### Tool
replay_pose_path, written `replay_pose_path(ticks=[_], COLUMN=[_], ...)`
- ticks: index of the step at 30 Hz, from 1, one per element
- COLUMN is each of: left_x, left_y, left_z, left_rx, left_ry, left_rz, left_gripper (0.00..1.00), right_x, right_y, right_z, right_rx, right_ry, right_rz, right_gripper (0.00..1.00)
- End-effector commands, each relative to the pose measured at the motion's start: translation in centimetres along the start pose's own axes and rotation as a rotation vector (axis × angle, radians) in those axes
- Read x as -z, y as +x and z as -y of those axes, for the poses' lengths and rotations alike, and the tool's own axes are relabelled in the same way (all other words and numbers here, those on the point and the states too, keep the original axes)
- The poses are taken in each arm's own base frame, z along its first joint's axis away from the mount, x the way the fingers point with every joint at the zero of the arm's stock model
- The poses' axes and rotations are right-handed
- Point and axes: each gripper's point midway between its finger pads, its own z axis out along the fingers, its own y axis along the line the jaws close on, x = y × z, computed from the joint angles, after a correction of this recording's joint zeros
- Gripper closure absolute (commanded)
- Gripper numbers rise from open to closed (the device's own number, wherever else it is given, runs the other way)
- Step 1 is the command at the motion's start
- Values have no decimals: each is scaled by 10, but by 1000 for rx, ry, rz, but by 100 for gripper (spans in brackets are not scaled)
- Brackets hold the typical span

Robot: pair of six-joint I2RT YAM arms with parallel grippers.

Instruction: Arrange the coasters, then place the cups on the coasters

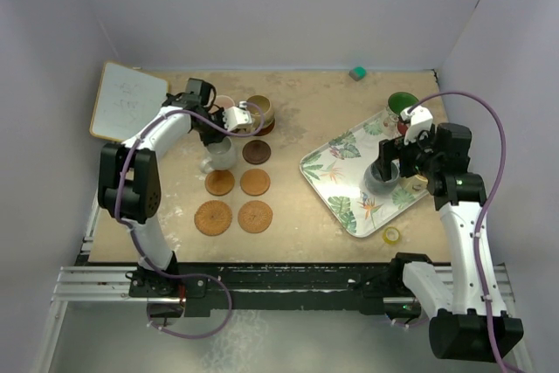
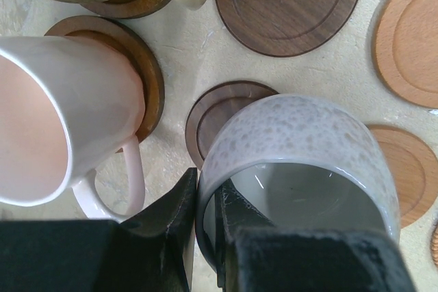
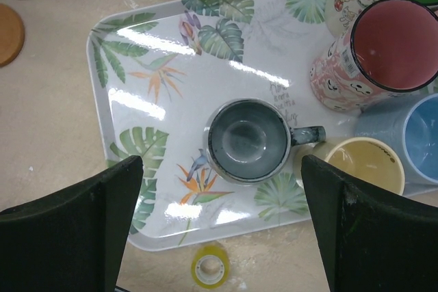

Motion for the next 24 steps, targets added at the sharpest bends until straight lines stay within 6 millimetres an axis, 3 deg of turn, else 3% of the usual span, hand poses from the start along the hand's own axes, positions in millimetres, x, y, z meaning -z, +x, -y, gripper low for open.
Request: replay_pose_path(ticks=[1,14,24], left_x=[14,4,0], left_y=[-27,-21,-16], left_z=[-36,-50,-49], left_rx=[-71,-95,-107], left_ry=[-96,-103,-90], left_rz=[87,41,17], left_gripper=[97,97,97], right_x=[-1,-5,-6], right_y=[-8,-5,-4], right_z=[-1,0,0], right_rx=[23,24,26], right_ry=[-19,-26,-28], right_rz=[33,13,9], right_gripper=[0,0,0])
